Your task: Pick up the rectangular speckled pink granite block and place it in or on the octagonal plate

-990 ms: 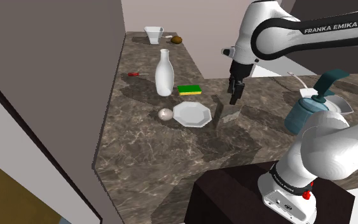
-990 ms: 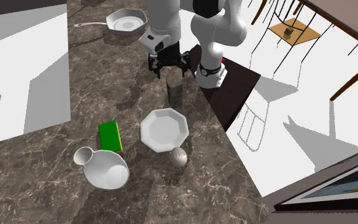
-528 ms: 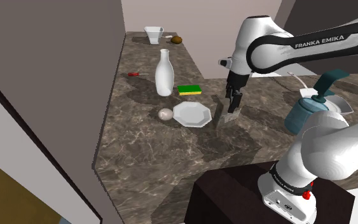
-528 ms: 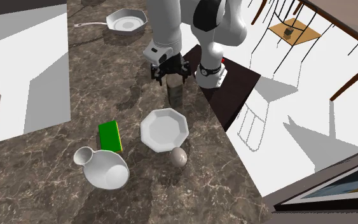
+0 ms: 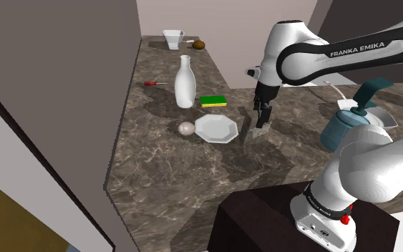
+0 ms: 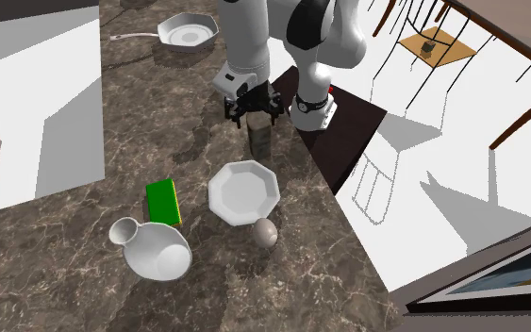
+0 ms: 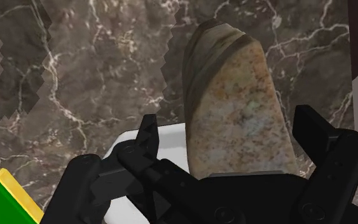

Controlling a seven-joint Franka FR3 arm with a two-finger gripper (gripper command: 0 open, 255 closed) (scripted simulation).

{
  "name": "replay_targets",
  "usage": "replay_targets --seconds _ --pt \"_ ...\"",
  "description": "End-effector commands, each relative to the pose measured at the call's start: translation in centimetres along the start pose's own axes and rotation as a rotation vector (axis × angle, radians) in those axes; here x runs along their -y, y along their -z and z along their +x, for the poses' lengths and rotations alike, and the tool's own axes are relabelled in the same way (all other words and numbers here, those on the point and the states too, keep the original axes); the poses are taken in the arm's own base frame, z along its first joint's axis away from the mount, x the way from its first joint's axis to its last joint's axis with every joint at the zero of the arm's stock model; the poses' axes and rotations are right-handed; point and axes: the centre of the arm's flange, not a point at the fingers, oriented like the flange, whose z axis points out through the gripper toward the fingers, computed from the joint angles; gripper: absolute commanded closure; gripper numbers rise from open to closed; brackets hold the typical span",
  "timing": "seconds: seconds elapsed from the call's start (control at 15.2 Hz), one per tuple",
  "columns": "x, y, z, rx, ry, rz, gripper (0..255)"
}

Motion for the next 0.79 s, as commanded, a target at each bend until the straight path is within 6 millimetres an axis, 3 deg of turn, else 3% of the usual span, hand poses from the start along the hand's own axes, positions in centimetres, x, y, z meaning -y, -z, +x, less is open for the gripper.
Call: replay_targets --seconds 0.0,0.59,0.73 --pt "0.0 0.0 0.0 0.0 0.0 0.0 255" --pt "0.0 0.0 0.0 0.0 0.0 0.0 255" --pt "0.0 1.1 0.0 0.0 0.0 0.0 255"
